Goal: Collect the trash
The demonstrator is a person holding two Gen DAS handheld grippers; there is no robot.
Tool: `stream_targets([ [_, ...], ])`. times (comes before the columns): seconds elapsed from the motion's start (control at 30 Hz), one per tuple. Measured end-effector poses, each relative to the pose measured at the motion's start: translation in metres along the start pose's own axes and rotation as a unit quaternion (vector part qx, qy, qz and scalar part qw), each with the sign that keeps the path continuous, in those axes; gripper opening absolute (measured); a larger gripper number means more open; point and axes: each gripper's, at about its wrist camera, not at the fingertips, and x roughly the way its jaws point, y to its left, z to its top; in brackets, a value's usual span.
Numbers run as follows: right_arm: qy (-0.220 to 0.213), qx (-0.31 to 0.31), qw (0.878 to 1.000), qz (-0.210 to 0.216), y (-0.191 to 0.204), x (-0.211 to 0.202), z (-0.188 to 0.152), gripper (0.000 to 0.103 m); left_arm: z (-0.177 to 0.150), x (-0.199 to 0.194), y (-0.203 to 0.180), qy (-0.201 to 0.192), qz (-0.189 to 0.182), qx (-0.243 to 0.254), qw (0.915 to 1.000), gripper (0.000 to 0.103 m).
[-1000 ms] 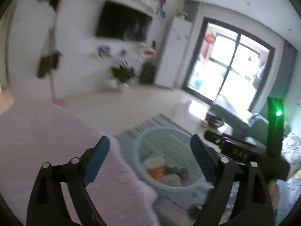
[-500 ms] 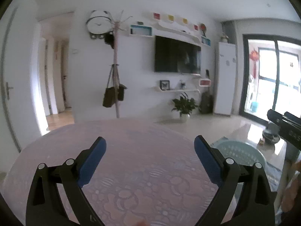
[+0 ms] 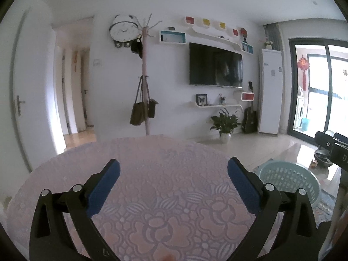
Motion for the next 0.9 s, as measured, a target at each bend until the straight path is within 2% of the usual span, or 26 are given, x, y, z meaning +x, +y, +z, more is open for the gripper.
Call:
stream_targets([
  [0.53, 0.018, -0.007, 0.999, 0.026, 0.009, 0.01, -0.002, 0.069, -0.006, 0.001, 0.006, 0.006, -0.001, -0.005, 1.0, 0.096],
  [0.6, 0.017, -0.009, 0.999, 0.028, 0.011, 0.009, -0.003, 0.077, -0.007, -0.001, 0.005, 0.007, -0.001, -0.007, 1.0, 0.096],
  [0.77, 0.015, -0.011, 0.999, 0.029, 0.015, 0.009, -0.004, 0.078, -0.009, -0.002, 0.007, 0.006, 0.0, -0.011, 0.9999, 0.096],
  [0.9, 0.021, -0.004, 0.999, 0.03, 0.013, 0.011, -0.004, 0.085, -0.01, 0.0, 0.011, 0.013, -0.004, -0.019, 0.9997, 0.096],
])
